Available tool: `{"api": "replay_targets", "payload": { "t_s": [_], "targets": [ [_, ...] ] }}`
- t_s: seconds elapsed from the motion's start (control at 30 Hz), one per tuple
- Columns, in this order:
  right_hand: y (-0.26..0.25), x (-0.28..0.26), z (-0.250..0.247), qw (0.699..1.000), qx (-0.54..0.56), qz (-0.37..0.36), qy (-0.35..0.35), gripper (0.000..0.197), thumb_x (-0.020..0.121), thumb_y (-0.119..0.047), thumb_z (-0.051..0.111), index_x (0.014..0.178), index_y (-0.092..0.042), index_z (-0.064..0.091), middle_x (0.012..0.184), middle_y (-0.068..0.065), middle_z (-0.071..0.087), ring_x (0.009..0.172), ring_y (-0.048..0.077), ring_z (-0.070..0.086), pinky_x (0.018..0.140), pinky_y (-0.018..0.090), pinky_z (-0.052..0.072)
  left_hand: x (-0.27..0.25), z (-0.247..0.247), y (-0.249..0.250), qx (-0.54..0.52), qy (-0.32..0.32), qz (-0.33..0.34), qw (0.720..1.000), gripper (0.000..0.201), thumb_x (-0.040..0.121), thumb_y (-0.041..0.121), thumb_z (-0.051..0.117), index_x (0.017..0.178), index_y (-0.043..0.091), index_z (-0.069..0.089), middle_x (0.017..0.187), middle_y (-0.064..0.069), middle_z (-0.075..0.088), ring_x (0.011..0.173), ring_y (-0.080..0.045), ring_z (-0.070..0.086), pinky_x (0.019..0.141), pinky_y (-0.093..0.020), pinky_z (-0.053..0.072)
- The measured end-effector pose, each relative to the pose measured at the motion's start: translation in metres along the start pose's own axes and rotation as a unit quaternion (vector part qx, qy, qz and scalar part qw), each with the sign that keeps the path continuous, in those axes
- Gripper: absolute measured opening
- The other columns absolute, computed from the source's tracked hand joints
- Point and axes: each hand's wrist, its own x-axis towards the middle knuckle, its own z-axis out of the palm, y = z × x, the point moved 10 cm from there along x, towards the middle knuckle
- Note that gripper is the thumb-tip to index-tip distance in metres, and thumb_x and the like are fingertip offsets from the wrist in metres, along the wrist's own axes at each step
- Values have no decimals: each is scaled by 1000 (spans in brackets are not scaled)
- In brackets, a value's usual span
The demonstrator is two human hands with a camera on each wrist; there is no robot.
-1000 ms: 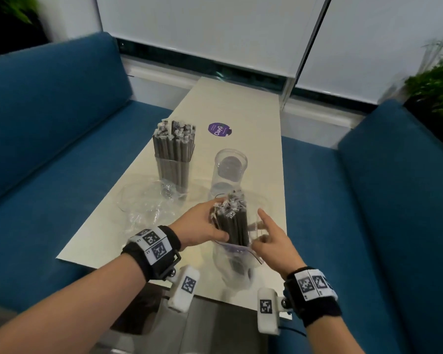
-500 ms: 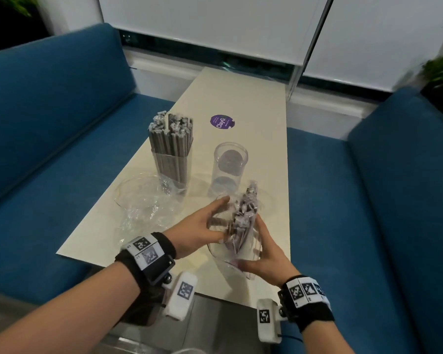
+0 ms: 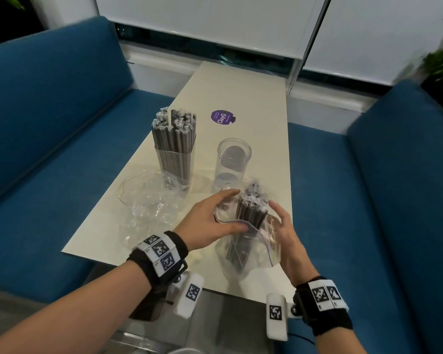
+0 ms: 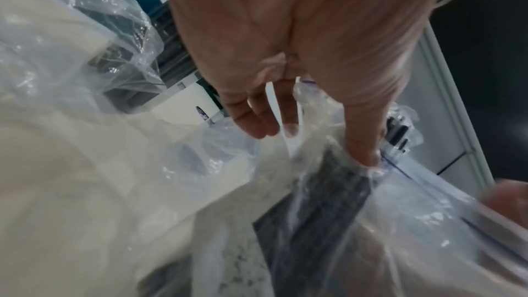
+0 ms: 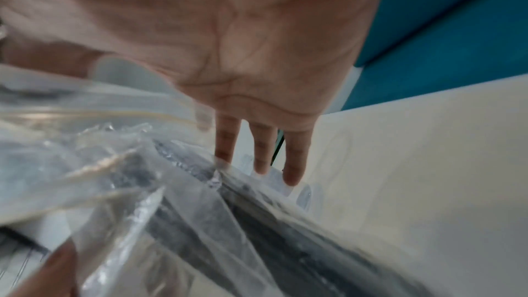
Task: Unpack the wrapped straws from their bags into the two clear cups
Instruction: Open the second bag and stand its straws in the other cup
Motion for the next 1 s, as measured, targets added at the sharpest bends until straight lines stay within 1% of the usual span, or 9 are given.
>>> {"api": "replay_targets", "payload": {
  "t_s": [0.13, 0.23, 0.37, 0.47, 0.57, 0.63, 0.7, 0.87, 1.0],
  "targets": [
    [14, -7, 16, 993, -114, 9, -31, 150, 56, -26, 98, 151, -68, -9, 165, -7, 37, 148, 11, 45, 122, 44, 35, -2, 5, -10, 17, -18, -25, 999, 69, 61, 55, 89, 120, 55, 53, 144, 15, 53, 136, -4, 48, 115, -35, 41],
    [25, -3, 30, 985, -169, 36, -13, 160, 60, -32, 98, 153, -52, -31, 148, -16, 51, 137, 13, 56, 117, 39, 41, -5, 22, -30, -2, -43, -71, 997, 73, 59, 58, 86, 123, 39, 56, 134, 13, 62, 128, -6, 57, 113, -41, 44],
    [-5, 3, 44, 987, -157, -28, 5, 97, 67, -34, 90, 146, -51, 36, 122, -6, 71, 108, 13, 73, 96, 47, 61, -10, 34, -26, -43, -58, -75, 995, 74, 62, 42, 94, 120, 34, 50, 115, 9, 71, 112, -9, 67, 103, -43, 52],
    [-41, -1, 59, 975, -197, -101, -27, 62, 75, -19, 83, 111, -64, 59, 121, 4, 64, 111, 23, 68, 94, 50, 60, -8, 28, -10, -92, -33, -51, 994, 81, 65, 24, 97, 129, 32, 49, 110, 21, 73, 102, 9, 66, 89, -12, 52],
    [-40, -8, 45, 978, -185, -93, -23, 84, 61, -45, 88, 136, -58, 51, 142, -10, 39, 134, 4, 48, 112, 33, 49, -5, 9, 4, -143, 35, -39, 988, 62, 70, 14, 93, 123, 25, 62, 103, 21, 76, 97, 9, 69, 80, -5, 50],
    [-30, -16, 31, 990, -109, -85, -21, 133, 44, -51, 97, 159, -42, 31, 155, -15, 34, 146, 1, 40, 115, 28, 45, -4, 1, 7, -222, 53, -59, 972, 50, 78, 4, 86, 120, 19, 64, 100, 16, 79, 95, 1, 74, 85, -16, 58],
    [-28, -21, 29, 993, -86, -83, -18, 148, 39, -49, 104, 162, -36, 24, 161, -12, 35, 148, 9, 44, 116, 38, 46, -3, 0, 9, -307, 59, -71, 947, 49, 80, 0, 82, 123, 11, 63, 105, 4, 81, 102, -17, 77, 94, -36, 61],
    [-25, -12, 25, 967, -215, -60, 120, 61, 71, -38, 93, 124, -30, 64, 100, -11, 76, 86, -3, 72, 71, 15, 57, 1, 26, 21, -358, 39, -85, 929, 59, 77, 16, 89, 128, 13, 60, 121, -9, 75, 115, -30, 72, 95, -42, 60],
    [-23, -11, 1, 949, -240, -26, 205, 33, 82, -25, 80, 111, -29, 66, 84, -3, 73, 71, 21, 71, 62, 36, 61, 2, 24, 39, -215, 5, -60, 975, 82, 72, 44, 90, 136, 29, 42, 123, 16, 67, 114, 9, 63, 110, -37, 48]
  ]
}}
